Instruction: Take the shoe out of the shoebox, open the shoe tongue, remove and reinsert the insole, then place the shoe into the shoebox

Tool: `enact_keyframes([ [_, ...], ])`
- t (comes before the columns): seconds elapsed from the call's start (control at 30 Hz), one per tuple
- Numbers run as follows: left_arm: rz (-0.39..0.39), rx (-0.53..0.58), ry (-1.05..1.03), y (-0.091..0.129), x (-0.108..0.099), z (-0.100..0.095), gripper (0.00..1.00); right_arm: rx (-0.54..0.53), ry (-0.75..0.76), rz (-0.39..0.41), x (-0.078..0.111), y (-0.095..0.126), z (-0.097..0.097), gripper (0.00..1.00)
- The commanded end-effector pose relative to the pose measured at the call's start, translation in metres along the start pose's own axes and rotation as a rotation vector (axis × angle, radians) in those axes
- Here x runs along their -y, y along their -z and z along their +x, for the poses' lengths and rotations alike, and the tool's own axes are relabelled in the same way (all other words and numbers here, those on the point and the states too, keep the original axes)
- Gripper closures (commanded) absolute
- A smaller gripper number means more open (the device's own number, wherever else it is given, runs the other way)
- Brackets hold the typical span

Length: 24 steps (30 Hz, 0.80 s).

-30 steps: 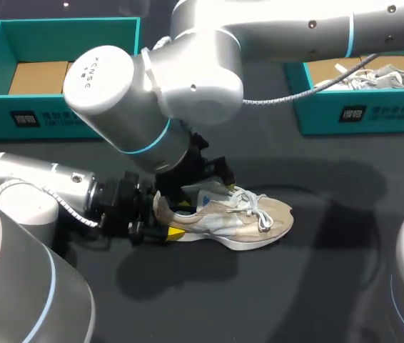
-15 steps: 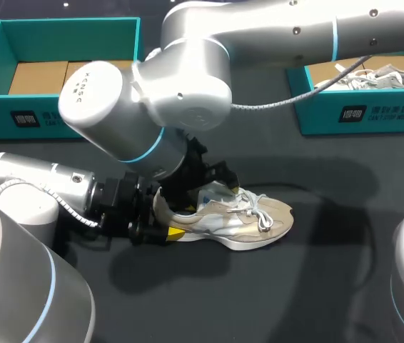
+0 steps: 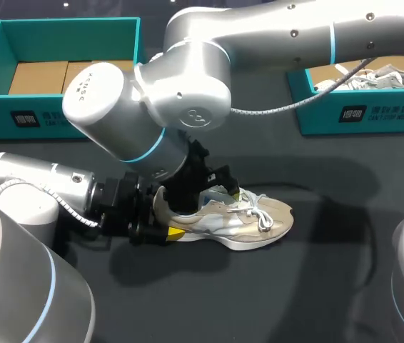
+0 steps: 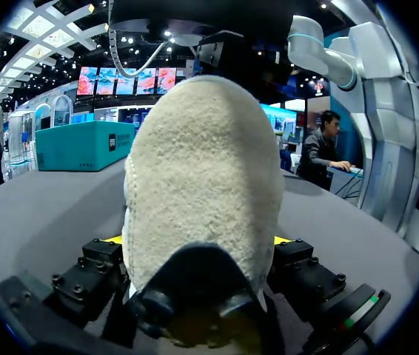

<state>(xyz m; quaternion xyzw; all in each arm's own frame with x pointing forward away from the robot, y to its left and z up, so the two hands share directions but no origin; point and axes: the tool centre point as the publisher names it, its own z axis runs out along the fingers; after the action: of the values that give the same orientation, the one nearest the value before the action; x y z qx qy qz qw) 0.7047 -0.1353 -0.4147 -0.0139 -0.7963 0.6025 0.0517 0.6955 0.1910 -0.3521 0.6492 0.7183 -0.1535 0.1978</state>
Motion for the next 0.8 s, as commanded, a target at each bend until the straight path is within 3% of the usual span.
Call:
enact_keyframes([
  [0.03, 0.001, 0.001, 0.0, -0.002, -0.002, 0.001, 1.0, -0.001, -0.892, -0.006, 0.005, 0.001, -0.003, 0.21],
  [0.37, 0.001, 0.001, 0.0, -0.002, -0.002, 0.001, 1.0, 0.017, -0.898, 0.029, 0.005, 0.008, -0.008, 0.26],
  [0.47, 0.001, 0.001, 0.0, -0.002, -0.002, 0.001, 1.0, 0.013, -0.898, 0.035, 0.006, 0.01, -0.009, 0.31],
  [0.63, 0.001, 0.001, 0.0, -0.002, -0.002, 0.001, 1.0, 0.019, -0.898, 0.049, 0.009, 0.015, -0.009, 0.51],
  [0.8, 0.001, 0.001, 0.0, -0.002, -0.002, 0.001, 1.0, 0.026, -0.881, 0.069, 0.01, 0.019, -0.009, 0.52],
])
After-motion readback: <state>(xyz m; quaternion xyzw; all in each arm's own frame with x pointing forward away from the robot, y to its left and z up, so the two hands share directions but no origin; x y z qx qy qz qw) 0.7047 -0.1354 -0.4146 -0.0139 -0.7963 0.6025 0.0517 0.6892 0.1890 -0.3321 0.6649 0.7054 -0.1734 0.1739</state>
